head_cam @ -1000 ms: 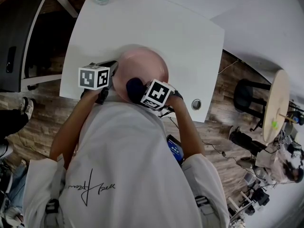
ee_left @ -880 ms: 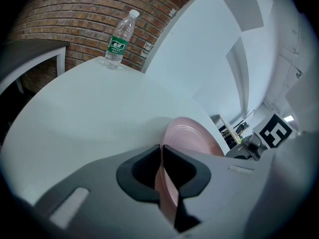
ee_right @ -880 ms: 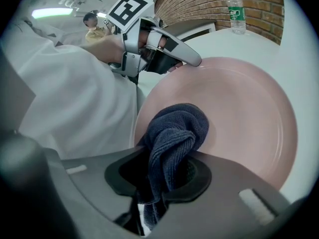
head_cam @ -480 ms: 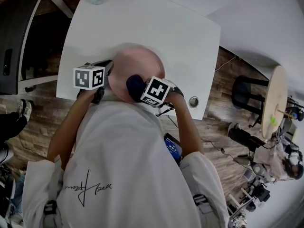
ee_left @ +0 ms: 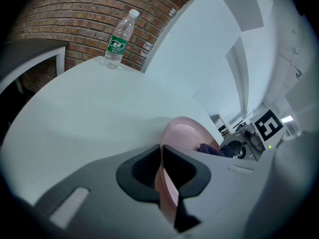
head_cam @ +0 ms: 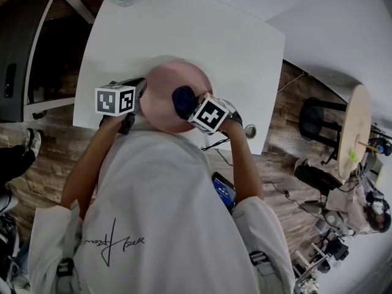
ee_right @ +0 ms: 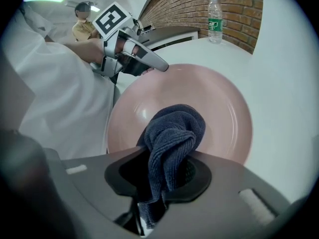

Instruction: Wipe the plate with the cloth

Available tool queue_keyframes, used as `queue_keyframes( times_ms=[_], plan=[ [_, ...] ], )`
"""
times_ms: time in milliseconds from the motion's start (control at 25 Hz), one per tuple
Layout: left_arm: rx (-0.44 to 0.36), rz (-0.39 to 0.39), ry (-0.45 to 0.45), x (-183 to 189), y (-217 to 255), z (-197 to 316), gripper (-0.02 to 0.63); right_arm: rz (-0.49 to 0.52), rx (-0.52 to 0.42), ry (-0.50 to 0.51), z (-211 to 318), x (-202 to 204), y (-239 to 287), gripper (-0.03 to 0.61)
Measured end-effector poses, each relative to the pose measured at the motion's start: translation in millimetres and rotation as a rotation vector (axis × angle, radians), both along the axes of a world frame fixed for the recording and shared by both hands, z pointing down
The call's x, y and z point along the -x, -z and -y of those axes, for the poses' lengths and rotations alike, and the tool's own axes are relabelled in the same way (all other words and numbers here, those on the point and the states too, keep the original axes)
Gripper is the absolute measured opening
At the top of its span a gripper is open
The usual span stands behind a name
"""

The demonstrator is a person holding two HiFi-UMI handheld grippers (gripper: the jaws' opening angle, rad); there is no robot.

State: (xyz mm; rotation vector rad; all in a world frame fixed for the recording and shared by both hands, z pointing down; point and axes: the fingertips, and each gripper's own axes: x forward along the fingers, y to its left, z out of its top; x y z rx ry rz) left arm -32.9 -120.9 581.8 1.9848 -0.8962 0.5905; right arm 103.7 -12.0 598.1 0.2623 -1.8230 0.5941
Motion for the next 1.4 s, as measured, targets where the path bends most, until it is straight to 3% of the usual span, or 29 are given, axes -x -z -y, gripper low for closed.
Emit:
queue_keyframes(
  times_ms=[840, 1240, 1400],
  plan=[
    [-0.014, 0.011, -0.001, 3.6, 4.7, -1.8, 0.042, 0.022, -0.237, -0.186, 40.6, 7.4, 1.8, 0.103],
    [-0.058, 0.004, 0.005, 9.4, 17.7, -2.9, 0.097, 0.047, -0.292, -0.248, 48.3, 10.9, 7.5, 0.103],
    [-0.123, 0.01, 0.014, 9.9, 36.2, 5.5, 0.097, 0.086, -0.313, -0.277, 54.1, 12.3, 18.6, 0.103]
  ],
)
